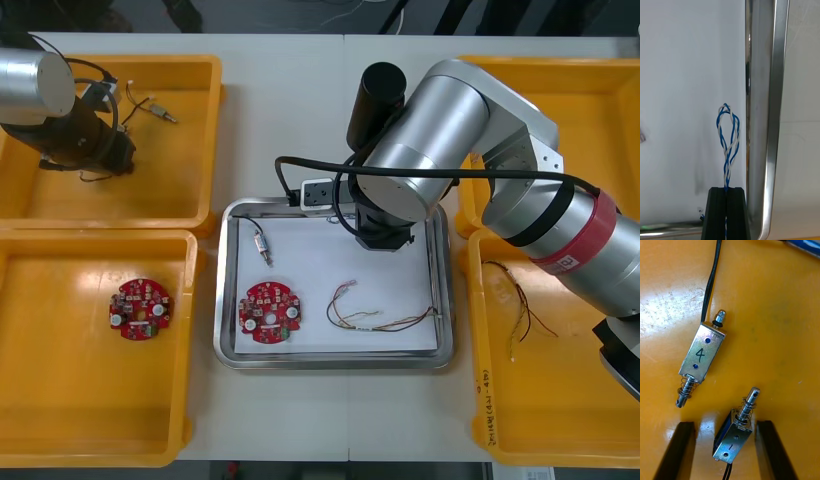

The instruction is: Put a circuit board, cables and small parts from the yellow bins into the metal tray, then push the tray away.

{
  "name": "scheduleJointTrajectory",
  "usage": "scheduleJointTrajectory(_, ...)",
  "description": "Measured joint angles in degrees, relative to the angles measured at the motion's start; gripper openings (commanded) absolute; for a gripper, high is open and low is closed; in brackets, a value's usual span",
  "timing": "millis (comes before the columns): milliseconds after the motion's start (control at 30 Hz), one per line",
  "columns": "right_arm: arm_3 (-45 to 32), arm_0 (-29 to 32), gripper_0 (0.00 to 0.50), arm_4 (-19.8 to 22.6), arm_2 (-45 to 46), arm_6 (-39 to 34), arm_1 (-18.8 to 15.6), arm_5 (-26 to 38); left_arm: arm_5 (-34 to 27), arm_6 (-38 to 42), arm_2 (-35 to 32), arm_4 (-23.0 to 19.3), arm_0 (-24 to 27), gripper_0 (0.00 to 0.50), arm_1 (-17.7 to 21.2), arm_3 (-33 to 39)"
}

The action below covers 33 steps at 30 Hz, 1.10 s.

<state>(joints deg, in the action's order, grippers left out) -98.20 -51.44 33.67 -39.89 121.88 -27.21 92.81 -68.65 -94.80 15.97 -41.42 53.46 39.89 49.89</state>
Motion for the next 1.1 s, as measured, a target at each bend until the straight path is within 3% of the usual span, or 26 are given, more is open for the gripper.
scheduleJointTrajectory(33, 0.2, 0.4, 0.000, 0.0, -0.1, 0.0, 0.0, -1.3, 0.0, 0.0, 0.0, 0.0, 0.0, 0.000, 0.0, 0.0)
scheduleJointTrajectory(800, 1.5, 6.5, 0.000, -2.4, -0.1, 1.8, 0.0, -11.0, 0.3, 0.0, 0.0, -0.6, 0.0, 0.000, 0.0, -0.1)
scheduleJointTrajectory(833, 1.5, 6.8, 0.025, -2.6, -0.1, 1.8, 0.0, -11.4, 0.2, 0.0, 0.0, -0.6, 0.0, 0.000, 0.0, -0.1)
scheduleJointTrajectory(867, 1.5, 7.0, 0.176, -2.9, -0.1, 1.8, 0.0, -11.7, 0.0, 0.0, 0.0, -0.6, 0.0, 0.000, 0.0, -0.1)
scheduleJointTrajectory(900, 1.5, 7.2, 0.278, -3.2, -0.1, 1.8, 0.0, -11.8, -0.6, 0.0, 0.0, -0.6, 0.1, 0.000, 0.1, 0.0)
scheduleJointTrajectory(933, 1.5, 7.3, 0.481, -3.5, -0.1, 1.8, 0.0, -11.8, -1.5, 0.0, 0.0, -0.6, 0.1, 0.000, 0.1, 0.1)
scheduleJointTrajectory(1100, 1.6, 7.5, 0.500, -4.1, -0.1, 1.8, 0.0, -12.2, -5.3, 0.0, -0.5, 0.1, 0.0, 0.000, 0.4, 2.4)
